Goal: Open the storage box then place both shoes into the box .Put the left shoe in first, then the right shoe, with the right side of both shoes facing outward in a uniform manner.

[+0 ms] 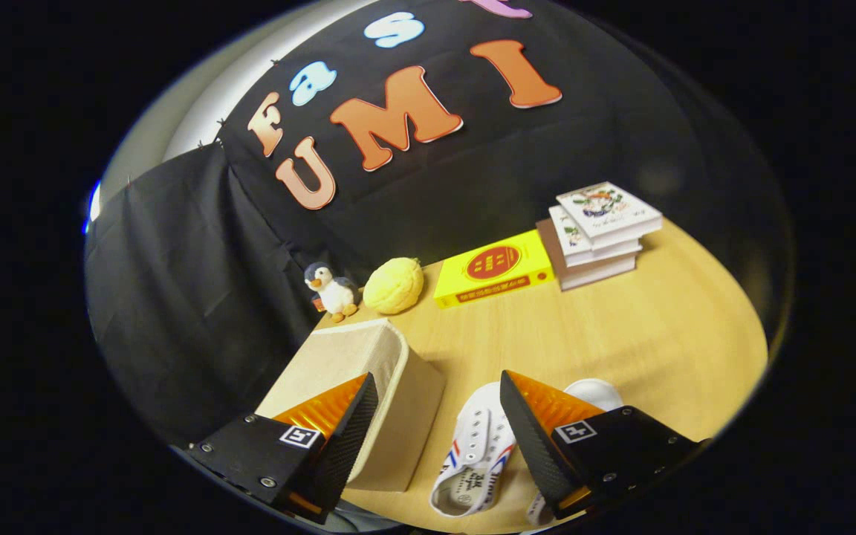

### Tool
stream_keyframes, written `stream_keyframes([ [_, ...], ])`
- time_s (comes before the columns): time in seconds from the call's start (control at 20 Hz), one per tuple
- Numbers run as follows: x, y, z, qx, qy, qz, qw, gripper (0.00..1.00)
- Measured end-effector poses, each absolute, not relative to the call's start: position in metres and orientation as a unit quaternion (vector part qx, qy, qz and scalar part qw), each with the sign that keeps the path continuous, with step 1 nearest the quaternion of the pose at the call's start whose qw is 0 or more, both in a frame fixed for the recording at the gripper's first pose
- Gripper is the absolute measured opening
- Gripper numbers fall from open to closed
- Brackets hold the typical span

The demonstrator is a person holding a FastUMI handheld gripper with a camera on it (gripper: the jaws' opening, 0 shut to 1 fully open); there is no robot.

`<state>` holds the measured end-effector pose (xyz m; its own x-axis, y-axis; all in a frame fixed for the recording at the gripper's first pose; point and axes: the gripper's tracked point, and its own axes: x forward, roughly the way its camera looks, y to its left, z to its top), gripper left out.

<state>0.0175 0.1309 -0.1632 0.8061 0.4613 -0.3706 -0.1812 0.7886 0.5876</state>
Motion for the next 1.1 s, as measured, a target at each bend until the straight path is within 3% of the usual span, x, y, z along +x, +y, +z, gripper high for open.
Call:
stream_keyframes([
  [0.55,0.002,0.224,-0.194,0.427,0.352,0.286,0.782,0.98],
  [0.9,-0.013,0.257,-0.191,0.493,0.382,0.320,0.713,0.96],
  [1.05,-0.014,0.256,-0.191,0.499,0.386,0.315,0.709,0.86],
  [1.1,-0.015,0.255,-0.187,0.504,0.388,0.316,0.704,0.77],
])
